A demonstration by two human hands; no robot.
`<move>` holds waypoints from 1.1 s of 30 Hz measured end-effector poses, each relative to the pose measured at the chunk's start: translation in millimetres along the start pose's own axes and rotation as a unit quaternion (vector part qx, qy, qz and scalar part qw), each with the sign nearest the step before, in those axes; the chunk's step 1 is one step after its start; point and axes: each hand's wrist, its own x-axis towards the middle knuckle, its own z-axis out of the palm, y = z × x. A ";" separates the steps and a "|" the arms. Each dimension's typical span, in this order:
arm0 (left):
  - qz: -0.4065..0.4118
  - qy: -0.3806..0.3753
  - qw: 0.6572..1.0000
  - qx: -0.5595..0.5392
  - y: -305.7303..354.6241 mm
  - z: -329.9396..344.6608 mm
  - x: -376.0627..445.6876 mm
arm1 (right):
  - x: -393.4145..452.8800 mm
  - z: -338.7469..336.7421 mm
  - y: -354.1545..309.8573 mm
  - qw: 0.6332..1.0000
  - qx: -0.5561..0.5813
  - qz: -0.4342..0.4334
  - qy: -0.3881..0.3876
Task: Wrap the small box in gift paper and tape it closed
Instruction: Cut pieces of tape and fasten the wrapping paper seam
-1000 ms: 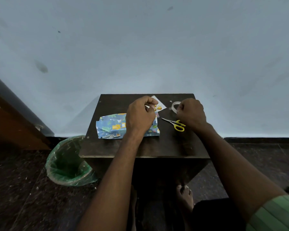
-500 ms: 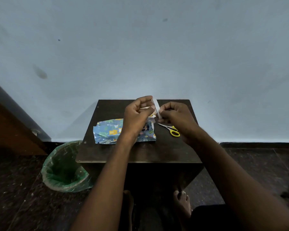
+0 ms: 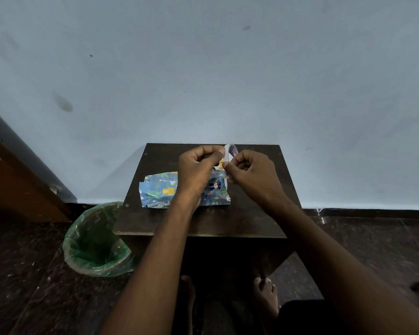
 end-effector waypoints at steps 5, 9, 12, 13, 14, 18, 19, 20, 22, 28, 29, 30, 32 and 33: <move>-0.048 0.022 0.999 -0.013 -1.3 4.4 -2.0 | 1.0 4.6 -0.5 0.992 -0.114 -0.038 0.043; -0.031 0.028 0.999 -0.026 -3.3 8.5 -4.8 | 4.0 5.3 0.9 0.989 -0.137 -0.030 0.037; -0.016 0.022 1.000 -0.011 -5.3 6.6 -3.2 | 7.7 3.7 0.4 0.995 -0.091 0.001 0.031; -0.011 0.020 1.000 -0.007 -5.9 6.1 -2.9 | 8.3 2.2 0.2 0.997 -0.072 0.012 0.029; -0.005 0.016 1.000 -0.003 -6.3 6.0 -3.0 | 8.8 0.1 0.9 0.998 -0.060 0.014 0.030; 0.034 0.002 0.999 0.015 -4.5 5.6 -5.0 | 7.5 -7.4 0.4 1.000 -0.006 -0.008 0.012; 0.041 0.000 0.999 0.017 -3.2 5.2 -4.9 | 6.4 -8.3 -0.2 1.000 0.024 -0.005 0.004; 0.048 -0.006 0.999 0.020 -2.4 5.0 -4.3 | 5.2 -8.8 -1.0 0.998 0.058 0.003 0.000; 0.057 -0.026 0.998 0.028 -2.0 4.7 -2.7 | 4.4 -8.8 -1.9 0.992 0.120 0.025 -0.007; 0.022 -0.044 0.999 0.002 1.6 5.9 -6.2 | 5.3 -9.3 -5.2 0.979 0.195 0.055 -0.013; 0.021 -0.041 0.999 -0.003 1.6 6.3 -7.3 | 5.4 -8.4 -4.8 0.978 0.200 0.056 -0.014; 0.022 -0.035 0.999 -0.006 0.9 6.7 -7.3 | 5.3 -7.4 -4.2 0.978 0.202 0.056 -0.014; 0.020 -0.025 0.999 -0.012 -0.7 7.5 -6.5 | 5.5 -4.8 -2.8 0.977 0.205 0.055 -0.014; 0.018 -0.021 0.999 -0.016 -1.5 8.1 -6.3 | 5.6 -4.1 -2.1 0.977 0.205 0.055 -0.015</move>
